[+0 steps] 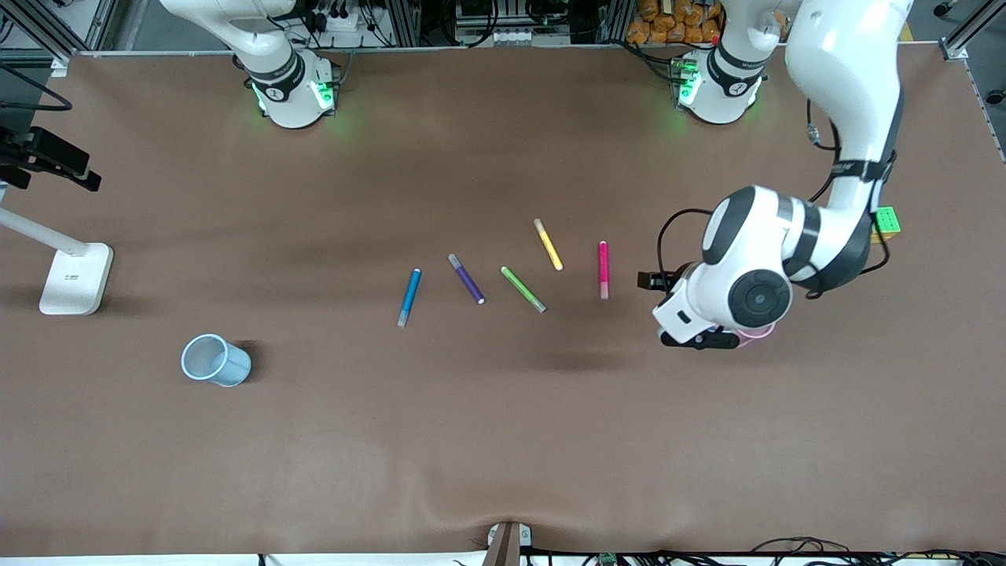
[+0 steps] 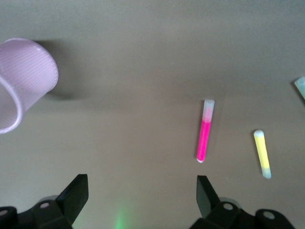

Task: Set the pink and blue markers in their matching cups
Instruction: 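Lower the left gripper over the pink marker and align fingers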

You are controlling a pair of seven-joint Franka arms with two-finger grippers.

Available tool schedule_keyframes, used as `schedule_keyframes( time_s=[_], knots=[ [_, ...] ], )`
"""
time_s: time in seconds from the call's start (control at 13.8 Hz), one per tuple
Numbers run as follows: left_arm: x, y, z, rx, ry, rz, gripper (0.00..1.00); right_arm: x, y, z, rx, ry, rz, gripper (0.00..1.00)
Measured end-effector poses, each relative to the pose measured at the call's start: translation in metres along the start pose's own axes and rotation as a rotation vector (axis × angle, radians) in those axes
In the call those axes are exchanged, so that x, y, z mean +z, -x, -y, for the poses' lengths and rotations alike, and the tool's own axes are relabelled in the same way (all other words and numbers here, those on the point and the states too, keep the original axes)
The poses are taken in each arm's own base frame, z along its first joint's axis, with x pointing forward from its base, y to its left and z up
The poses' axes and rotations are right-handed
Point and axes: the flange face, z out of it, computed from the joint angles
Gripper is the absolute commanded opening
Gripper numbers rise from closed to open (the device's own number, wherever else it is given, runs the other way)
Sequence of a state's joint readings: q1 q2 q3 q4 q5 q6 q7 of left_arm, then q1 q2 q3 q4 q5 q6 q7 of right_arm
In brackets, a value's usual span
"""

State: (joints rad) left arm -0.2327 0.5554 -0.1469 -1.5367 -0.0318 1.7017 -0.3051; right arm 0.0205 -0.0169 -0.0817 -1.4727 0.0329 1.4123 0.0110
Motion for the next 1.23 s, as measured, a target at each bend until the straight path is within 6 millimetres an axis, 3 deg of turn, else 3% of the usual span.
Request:
schedule_keyframes(
  time_s=[0.22,0.51,0.8,0.94,1.23],
  knots=[
    [0.031,-0.011,-0.013,-0.045,-0.006,0.022,1.0,0.0,0.0,0.0,0.0,0.0,0.0,1.0],
    [0.058,-0.019,-0.035,-0.048,-0.01,0.02,0.98,0.0,0.0,0.0,0.001,0.0,0.0,1.0],
    [0.078,-0.019,-0.059,-0.077,0.051,0.042,0.88,0.0,0.0,-0.002,0.004,-0.008,0.0,1.0],
    [0.09,-0.02,-0.074,-0.097,0.054,0.038,0.77,-0.001,-0.001,-0.002,0.004,-0.011,-0.005,1.0],
    [0.125,-0.024,-0.086,-0.097,0.044,0.056,0.66,-0.001,-0.001,-0.001,0.001,-0.016,-0.011,1.0]
  ],
)
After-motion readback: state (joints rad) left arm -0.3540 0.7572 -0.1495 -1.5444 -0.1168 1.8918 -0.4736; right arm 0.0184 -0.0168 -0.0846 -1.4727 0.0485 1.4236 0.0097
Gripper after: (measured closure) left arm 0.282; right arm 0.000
